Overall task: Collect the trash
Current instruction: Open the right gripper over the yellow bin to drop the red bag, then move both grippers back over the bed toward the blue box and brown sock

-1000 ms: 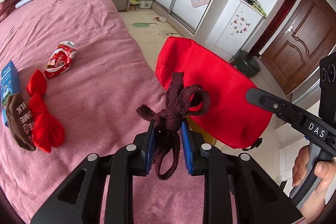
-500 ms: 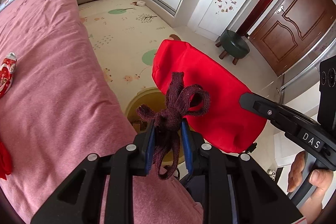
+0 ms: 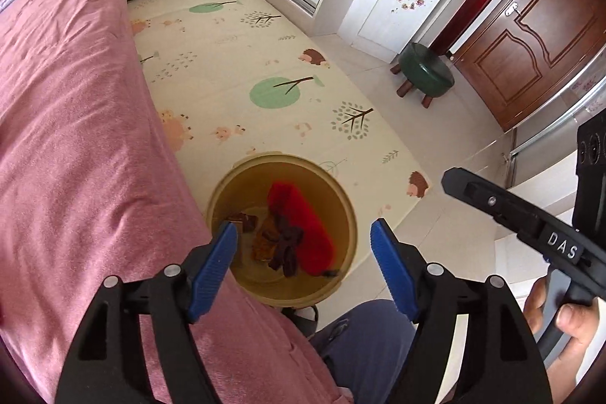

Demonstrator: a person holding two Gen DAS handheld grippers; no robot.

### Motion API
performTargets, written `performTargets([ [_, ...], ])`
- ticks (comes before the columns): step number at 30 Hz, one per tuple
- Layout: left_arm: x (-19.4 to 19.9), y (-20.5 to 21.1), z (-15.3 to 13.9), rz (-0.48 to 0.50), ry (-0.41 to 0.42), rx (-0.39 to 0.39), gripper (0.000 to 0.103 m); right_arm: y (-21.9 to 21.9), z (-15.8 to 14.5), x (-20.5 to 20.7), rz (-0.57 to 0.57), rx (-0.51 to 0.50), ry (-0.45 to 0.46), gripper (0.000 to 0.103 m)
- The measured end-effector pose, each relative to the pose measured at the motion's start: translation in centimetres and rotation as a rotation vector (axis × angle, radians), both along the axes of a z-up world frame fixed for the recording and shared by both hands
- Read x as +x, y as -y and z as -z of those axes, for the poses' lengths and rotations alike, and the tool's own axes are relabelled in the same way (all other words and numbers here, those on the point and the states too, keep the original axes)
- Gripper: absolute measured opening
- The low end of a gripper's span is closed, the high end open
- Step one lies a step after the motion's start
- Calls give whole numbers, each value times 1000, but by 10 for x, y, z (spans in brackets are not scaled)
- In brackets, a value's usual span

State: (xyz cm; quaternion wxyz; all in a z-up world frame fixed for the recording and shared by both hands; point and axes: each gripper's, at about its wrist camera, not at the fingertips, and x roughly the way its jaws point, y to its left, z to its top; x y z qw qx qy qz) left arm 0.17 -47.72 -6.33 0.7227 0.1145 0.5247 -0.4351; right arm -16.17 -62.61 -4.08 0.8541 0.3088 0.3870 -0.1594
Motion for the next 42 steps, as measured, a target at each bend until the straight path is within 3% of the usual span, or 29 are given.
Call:
performTargets([
  [16,1,-49,-33,-68,74,-47,74,-47,-35,21,-113,-59,45,27],
  [32,22,-176,-59,-277,141,-68,77,-157,-66,66,-317,-76,101,27],
  [42,39,-259,-63,-415,165,-67,85,-225,-74,97,-431,-79,115,41],
])
